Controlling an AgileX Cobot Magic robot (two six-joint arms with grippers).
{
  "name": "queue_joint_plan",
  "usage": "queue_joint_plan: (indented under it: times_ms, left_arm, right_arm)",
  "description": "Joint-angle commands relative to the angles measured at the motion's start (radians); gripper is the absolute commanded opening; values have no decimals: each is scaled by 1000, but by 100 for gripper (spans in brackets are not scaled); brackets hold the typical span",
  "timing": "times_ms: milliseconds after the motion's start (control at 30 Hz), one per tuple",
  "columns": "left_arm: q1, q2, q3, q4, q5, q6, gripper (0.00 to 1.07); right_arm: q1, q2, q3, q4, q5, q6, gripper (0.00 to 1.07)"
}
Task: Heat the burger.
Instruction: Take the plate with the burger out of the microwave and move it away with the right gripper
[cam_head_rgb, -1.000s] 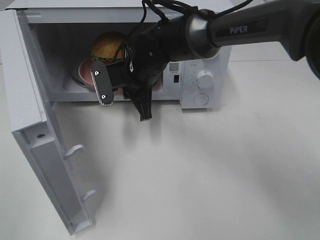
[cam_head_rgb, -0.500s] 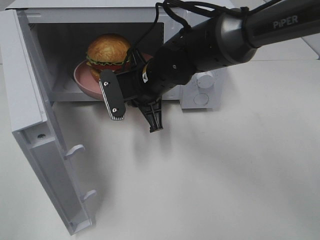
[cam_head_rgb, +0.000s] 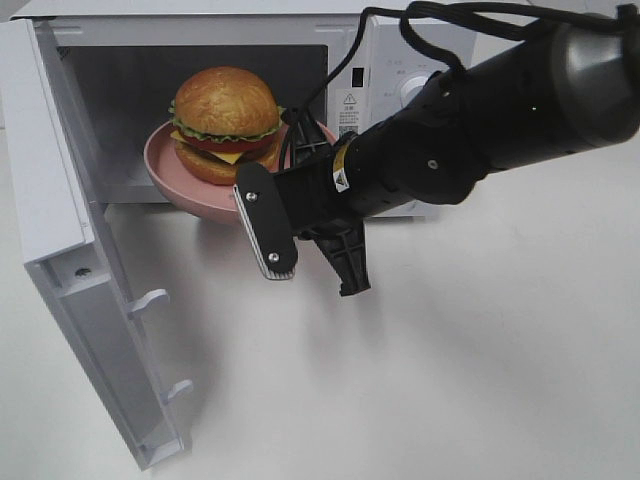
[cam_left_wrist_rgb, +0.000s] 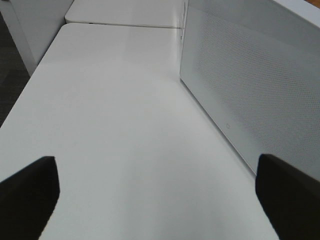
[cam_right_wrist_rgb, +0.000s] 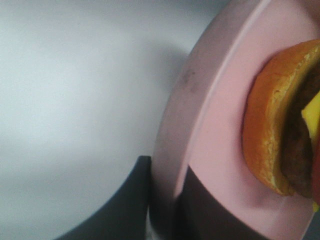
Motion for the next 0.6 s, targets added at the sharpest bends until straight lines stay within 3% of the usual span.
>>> queue_joint_plan:
  times_ms: [33, 600]
  left_arm:
    - [2, -6, 2, 2, 1, -6, 100]
    - [2, -6, 2, 2, 1, -6, 100]
  right_arm:
    - [-14, -77, 49, -3, -48, 21, 0]
    - [23, -356, 304, -3, -42, 21, 0]
